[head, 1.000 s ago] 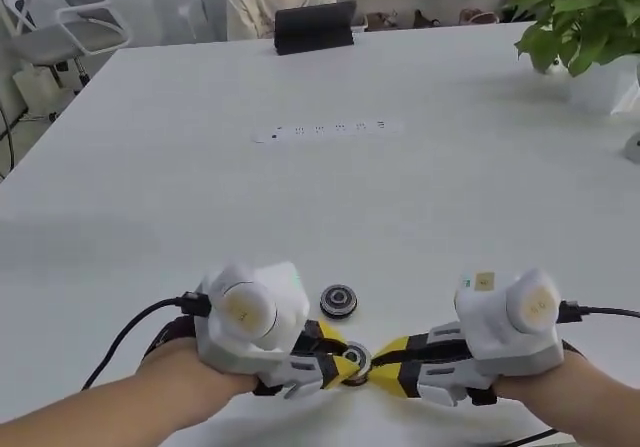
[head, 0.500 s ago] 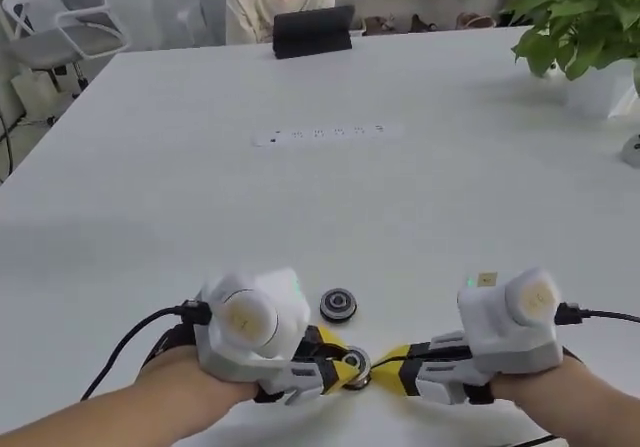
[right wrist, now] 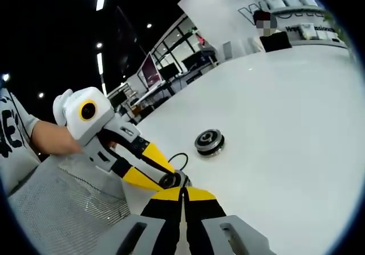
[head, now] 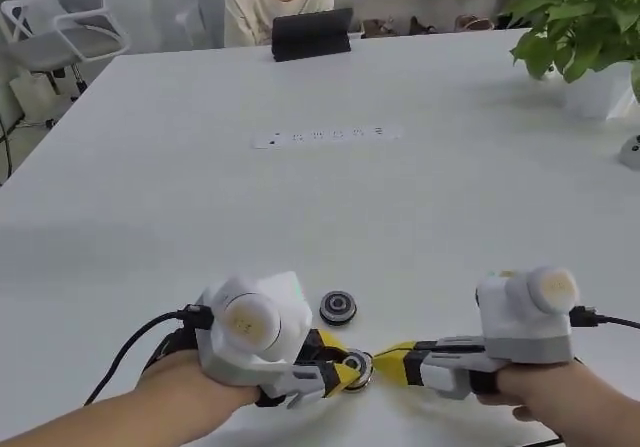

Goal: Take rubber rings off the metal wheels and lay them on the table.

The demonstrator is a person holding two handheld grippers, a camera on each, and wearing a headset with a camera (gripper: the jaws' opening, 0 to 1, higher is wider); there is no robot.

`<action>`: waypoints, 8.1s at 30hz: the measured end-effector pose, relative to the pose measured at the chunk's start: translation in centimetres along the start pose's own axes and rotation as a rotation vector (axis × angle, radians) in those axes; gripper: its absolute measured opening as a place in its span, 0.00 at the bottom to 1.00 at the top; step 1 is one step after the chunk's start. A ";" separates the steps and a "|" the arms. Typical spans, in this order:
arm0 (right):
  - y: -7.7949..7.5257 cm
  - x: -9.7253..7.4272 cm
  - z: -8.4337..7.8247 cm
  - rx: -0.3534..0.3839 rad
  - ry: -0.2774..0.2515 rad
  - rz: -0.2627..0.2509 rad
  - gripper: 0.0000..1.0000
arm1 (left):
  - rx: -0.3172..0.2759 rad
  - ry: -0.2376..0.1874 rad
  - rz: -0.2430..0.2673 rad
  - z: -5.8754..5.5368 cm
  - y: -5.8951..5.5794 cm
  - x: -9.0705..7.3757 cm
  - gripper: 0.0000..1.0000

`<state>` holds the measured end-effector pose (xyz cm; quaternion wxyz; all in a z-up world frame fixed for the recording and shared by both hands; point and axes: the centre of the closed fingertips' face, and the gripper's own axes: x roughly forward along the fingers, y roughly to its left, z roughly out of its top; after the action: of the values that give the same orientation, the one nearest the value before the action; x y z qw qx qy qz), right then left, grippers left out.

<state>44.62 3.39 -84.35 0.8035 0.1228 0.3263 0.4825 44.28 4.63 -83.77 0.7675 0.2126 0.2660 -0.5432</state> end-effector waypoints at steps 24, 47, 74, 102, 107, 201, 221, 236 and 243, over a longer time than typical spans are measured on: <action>1.1 0.1 0.5 0.015 -0.003 0.028 0.00 | -0.001 0.006 0.014 0.0 0.0 0.0 0.07; 3.1 0.4 1.1 0.017 -0.030 0.129 0.00 | -0.006 0.002 0.016 0.0 -0.1 0.0 0.07; 1.5 0.2 0.8 0.050 -0.025 0.070 0.00 | -0.003 -0.002 0.007 0.1 -0.1 0.0 0.08; 2.0 -0.3 1.9 0.056 -0.060 0.101 0.00 | -0.013 -0.051 -0.007 1.6 -0.4 -4.0 0.27; 2.2 -0.3 2.2 0.051 -0.064 0.108 0.00 | -0.022 -0.067 0.009 1.9 -0.1 -5.0 0.32; 2.4 5.7 2.2 -0.217 0.170 0.078 0.17 | -0.148 -0.096 0.172 -1.1 3.2 -13.3 0.55; 3.0 4.5 3.4 -0.250 0.119 0.085 0.23 | -0.148 -0.093 0.167 -0.8 3.4 -12.9 0.55; 0.7 2.2 5.4 -0.241 0.033 0.021 0.26 | -0.135 -0.076 0.157 -0.3 4.6 -11.8 0.54; -0.3 1.6 5.5 -0.248 0.022 -0.008 0.28 | -0.123 -0.068 0.148 0.1 5.4 -10.6 0.54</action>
<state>48.85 5.31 -81.00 0.8107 0.0161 0.2733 0.5174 46.54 13.97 -76.73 0.8256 0.1654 0.2563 -0.4747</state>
